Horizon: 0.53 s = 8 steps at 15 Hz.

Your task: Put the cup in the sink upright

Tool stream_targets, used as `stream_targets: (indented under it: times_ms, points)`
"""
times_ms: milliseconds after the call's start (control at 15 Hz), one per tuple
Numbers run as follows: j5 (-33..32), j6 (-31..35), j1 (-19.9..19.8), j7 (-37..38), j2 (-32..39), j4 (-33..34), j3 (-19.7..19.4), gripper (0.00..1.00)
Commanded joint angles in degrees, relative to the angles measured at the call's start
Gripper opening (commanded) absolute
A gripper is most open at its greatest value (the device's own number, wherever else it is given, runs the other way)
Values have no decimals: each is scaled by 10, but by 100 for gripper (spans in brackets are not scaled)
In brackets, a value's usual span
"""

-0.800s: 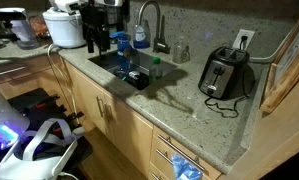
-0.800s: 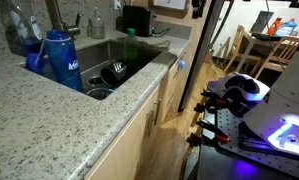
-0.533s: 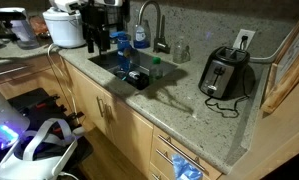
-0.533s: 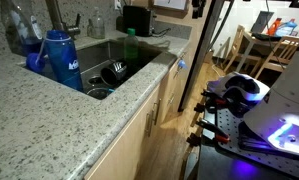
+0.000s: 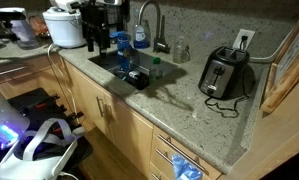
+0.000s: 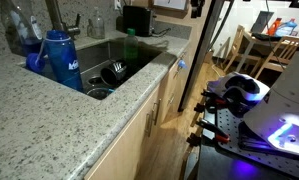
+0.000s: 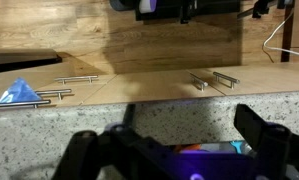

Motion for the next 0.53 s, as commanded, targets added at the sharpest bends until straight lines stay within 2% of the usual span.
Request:
stream_targets:
  times_ms: [0, 200, 467]
  points:
    - [14, 19, 14, -1, 14, 16, 19, 100]
    - [17, 55, 30, 4, 42, 33, 34, 100]
    - [-59, 161, 20, 89, 95, 59, 76, 100]
